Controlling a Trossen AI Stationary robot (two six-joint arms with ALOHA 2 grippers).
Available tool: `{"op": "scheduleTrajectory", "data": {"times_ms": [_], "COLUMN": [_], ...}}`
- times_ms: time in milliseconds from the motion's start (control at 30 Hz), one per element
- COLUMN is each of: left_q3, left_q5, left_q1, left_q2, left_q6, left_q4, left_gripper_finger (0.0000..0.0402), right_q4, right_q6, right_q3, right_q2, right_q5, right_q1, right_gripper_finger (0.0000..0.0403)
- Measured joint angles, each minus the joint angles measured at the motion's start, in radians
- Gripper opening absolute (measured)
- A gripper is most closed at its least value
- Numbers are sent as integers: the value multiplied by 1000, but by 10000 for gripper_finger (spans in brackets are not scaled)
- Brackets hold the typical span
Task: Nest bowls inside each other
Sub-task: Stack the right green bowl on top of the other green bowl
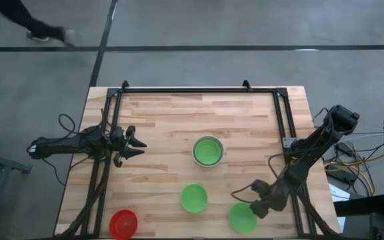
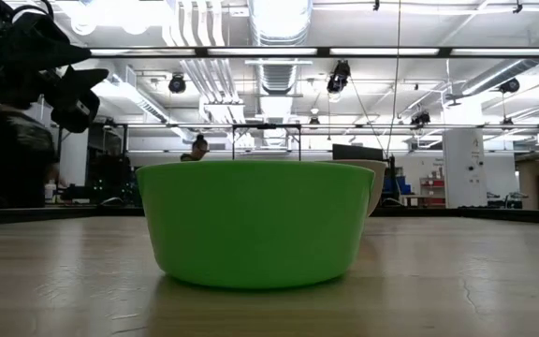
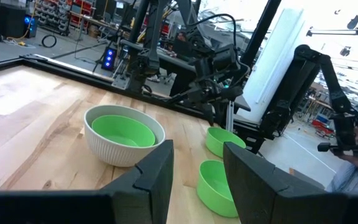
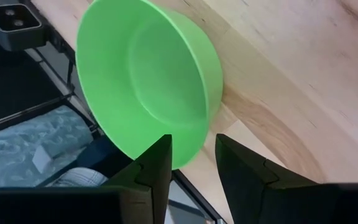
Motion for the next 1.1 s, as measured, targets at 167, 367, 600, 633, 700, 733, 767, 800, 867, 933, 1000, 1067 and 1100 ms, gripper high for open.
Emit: {"op": "scheduleTrajectory", "data": {"times_ms": [167,367,600,633,700,733,767,800,867,933,1000,1067,1100], "left_q3": [0,0,0,0,0,0,0,0,0,0,0,0,0], "left_q5": [0,0,0,0,0,0,0,0,0,0,0,0,0], "left_q1": [0,0,0,0,0,0,0,0,0,0,0,0,0], "left_q2": [0,0,0,0,0,0,0,0,0,0,0,0,0], "left_q6": [0,0,0,0,0,0,0,0,0,0,0,0,0], "left_q4": [0,0,0,0,0,0,0,-1,-1,-1,0,0,0], "left_gripper_finger": [145,145,145,145,145,145,145,145,145,145,145,145,145], "right_q4": [2,-44,-75,-75,-76,-75,-75,-74,-75,-75,-75,-75,-75], "right_q6": [8,-10,6,7,14,20,22,22,11,10,14,15,22], "right_q3": [24,56,65,65,65,65,67,68,68,68,68,68,68], "right_q2": [44,65,85,91,100,105,110,112,113,113,112,111,111], "right_q5": [0,1,0,0,0,0,0,-1,-1,1,1,1,3], "right_q1": [-2,-11,-11,-11,-11,-11,-11,-11,-11,-11,-11,-11,-11], "right_gripper_finger": [118,118,118,118,118,118,118,118,118,118,118,118,118]}}
